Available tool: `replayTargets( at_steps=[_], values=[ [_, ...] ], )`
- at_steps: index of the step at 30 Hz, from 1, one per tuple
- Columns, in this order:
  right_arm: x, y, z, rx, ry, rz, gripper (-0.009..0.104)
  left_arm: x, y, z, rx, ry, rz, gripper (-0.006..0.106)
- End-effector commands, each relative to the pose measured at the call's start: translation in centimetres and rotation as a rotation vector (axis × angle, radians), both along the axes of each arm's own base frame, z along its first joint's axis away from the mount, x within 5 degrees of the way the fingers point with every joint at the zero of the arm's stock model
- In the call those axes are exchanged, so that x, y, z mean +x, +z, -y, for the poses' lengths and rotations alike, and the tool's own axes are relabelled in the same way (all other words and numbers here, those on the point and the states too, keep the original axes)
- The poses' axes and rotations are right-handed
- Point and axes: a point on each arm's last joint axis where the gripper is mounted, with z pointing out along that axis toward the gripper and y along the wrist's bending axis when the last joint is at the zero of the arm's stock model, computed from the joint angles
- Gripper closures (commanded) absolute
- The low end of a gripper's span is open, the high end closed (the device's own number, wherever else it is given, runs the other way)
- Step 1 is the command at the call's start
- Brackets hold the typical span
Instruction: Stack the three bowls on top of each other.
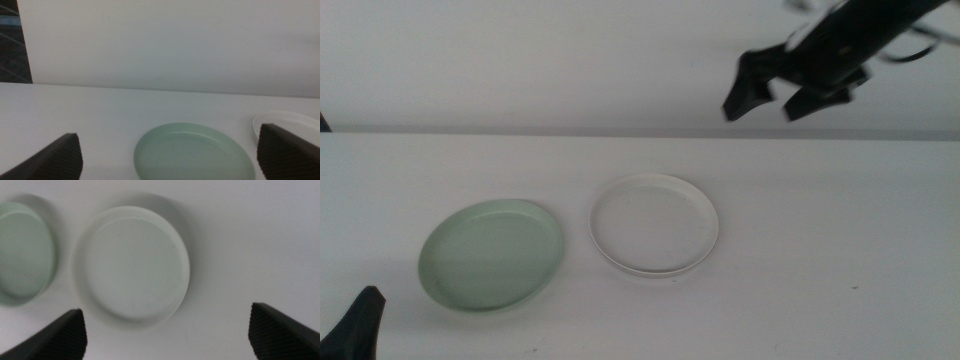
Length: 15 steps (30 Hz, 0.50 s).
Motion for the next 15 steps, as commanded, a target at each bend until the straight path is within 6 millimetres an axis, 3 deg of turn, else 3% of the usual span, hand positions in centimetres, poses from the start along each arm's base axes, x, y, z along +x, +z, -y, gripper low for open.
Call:
replayTargets(
  at_steps=[1,5,10,15],
  values=[
    [-4.1,2.9,1.1,-0.001,0.037,0.021,0.009,-0.1,-1.0,0.0,-0.014,0.002,0.018,0.007],
    [-11.6,4.4,2.6,0.043,-0.003,0.163,0.009,-0.1,-1.0,0.0,-0.014,0.002,0.018,0.007],
    [-20.8,3.8,4.2,0.045,0.086,0.410,0.009,-0.1,-1.0,0.0,-0.014,0.002,0.018,0.007],
    [-24.8,4.0,5.6,0.036,0.109,0.528,0.009,-0.1,-1.0,0.0,-0.014,0.002,0.018,0.007]
  ],
)
